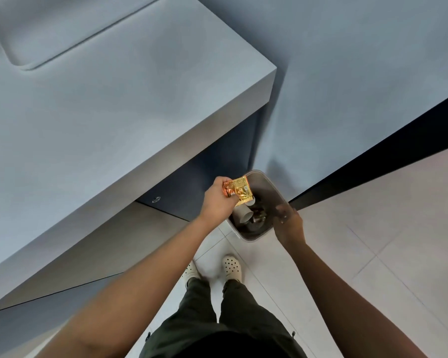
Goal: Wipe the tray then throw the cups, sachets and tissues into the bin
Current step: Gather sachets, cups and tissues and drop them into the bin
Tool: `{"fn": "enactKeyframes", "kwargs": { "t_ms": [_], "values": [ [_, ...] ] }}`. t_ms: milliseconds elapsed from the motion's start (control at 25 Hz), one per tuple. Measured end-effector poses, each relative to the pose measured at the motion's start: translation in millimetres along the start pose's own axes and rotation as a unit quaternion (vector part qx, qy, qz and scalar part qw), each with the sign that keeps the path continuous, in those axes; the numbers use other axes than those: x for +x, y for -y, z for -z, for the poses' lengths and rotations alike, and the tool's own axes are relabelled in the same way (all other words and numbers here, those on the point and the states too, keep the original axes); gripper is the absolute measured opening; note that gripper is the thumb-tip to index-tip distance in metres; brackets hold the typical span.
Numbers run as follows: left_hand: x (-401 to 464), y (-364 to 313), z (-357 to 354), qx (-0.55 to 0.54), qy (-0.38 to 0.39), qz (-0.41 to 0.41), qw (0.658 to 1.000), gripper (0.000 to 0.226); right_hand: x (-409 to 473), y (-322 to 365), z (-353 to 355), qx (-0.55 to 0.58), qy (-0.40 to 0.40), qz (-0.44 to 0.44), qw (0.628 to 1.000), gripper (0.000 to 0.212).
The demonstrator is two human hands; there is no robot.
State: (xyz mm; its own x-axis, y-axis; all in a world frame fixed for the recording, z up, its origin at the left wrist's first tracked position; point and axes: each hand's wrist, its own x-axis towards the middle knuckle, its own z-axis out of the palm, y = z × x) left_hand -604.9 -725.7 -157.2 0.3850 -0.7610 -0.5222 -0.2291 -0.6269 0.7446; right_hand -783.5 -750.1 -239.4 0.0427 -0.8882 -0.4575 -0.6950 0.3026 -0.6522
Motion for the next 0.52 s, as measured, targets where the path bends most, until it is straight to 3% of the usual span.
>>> {"fn": "enactKeyframes", "kwargs": {
  "t_ms": [160, 240, 400, 520],
  "values": [
    [11.1, 4.9, -17.6, 0.08, 0.046, 0.043, 0.995, 0.056, 4.8, -7.2, 3.5, 0.013, 0.006, -0.019, 1.0, 0.025],
    [13.8, 4.3, -18.9, 0.108, 0.056, 0.055, 0.991, 0.054, 8.0, -4.1, 6.3, 0.021, 0.001, -0.025, 0.999, 0.024],
    [12.7, -4.7, -9.0, 0.024, 0.043, 0.006, 0.999, 0.027, 18.6, 15.7, 14.7, 0.068, -0.011, -0.02, 0.997, 0.022],
    [11.5, -21.1, 11.5, -0.028, 0.033, -0.046, 0.998, 0.021, 28.5, 44.1, 19.9, 0.11, -0.036, -0.007, 0.993, 0.017]
  ]
}}
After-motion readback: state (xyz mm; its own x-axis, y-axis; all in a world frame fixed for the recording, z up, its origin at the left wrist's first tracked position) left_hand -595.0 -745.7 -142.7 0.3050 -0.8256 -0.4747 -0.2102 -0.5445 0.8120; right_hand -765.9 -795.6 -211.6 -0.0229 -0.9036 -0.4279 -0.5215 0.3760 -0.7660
